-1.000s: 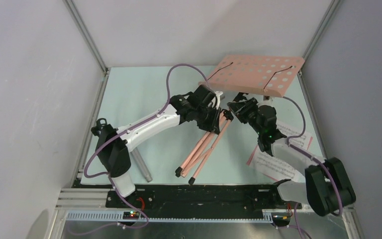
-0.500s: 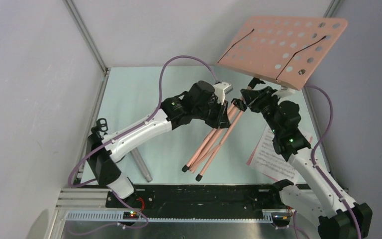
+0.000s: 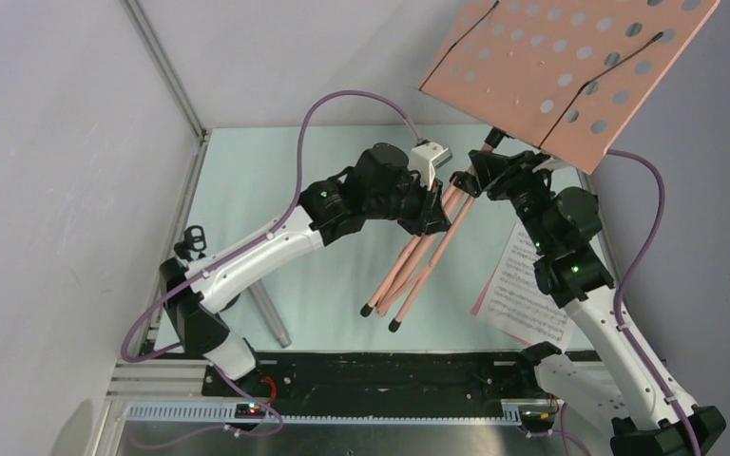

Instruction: Set up the instrument practice props

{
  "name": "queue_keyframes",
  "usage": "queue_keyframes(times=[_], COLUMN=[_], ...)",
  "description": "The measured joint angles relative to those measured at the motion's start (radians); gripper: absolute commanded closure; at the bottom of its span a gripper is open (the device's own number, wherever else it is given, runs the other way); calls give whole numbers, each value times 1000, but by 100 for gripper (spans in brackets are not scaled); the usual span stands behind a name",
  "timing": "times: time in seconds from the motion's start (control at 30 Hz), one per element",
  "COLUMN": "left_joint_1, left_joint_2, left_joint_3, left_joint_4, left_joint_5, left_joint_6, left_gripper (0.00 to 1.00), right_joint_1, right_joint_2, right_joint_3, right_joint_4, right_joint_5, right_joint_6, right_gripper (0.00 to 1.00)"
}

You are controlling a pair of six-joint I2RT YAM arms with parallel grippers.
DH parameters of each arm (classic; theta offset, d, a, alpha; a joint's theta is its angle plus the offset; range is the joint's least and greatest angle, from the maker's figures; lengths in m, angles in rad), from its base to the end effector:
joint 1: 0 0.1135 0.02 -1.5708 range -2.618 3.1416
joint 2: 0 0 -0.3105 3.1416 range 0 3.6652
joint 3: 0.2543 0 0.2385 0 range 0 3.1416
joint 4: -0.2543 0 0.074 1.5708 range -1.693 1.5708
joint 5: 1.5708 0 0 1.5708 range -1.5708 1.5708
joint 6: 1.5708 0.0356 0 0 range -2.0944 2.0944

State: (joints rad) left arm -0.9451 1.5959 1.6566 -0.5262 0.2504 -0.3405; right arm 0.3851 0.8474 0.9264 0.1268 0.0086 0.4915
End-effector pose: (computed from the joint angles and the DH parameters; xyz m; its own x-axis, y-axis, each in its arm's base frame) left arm 0.1987 -0.2901 0.4491 -0.5533 0.2134 -0.8052 0.7746 0.4871 -0.4033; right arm 0.1365 0.0550 0.4467 -0.0066 0.5065 -0.8622 -0.4137 0.7836 0.4635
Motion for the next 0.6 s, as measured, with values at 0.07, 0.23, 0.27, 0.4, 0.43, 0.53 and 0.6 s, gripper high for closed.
queue_keyframes(times=[0.07, 0.23, 0.27, 0.4, 0.43, 0.53, 0.6], left_joint_1=[0, 0, 0, 0, 2, 18, 32], left_joint_2=[0, 0, 0, 0, 0, 0, -5], left_joint_3=[7, 18, 20, 21, 21, 40, 51], left_joint_4=[-5, -10, -8, 1, 3, 12, 0], left_joint_5=[0, 1, 2, 3, -2, -39, -61], left_joint_6=[9, 21, 24, 31, 31, 36, 39], left_gripper=[86, 73, 71, 64, 62, 57, 55], right_joint_1=[0, 5, 7, 18, 22, 33, 38], right_joint_2=[2, 23, 27, 29, 29, 29, 30], right_joint_3=[2, 40, 52, 84, 88, 90, 90], right_joint_4=[15, 20, 18, 10, 11, 7, 15], right_joint_5=[-13, -63, -74, -108, -112, -112, -97], right_joint_6=[-17, -82, -98, -148, -158, -189, -217], right_gripper=[100, 100, 100, 100, 100, 100, 100])
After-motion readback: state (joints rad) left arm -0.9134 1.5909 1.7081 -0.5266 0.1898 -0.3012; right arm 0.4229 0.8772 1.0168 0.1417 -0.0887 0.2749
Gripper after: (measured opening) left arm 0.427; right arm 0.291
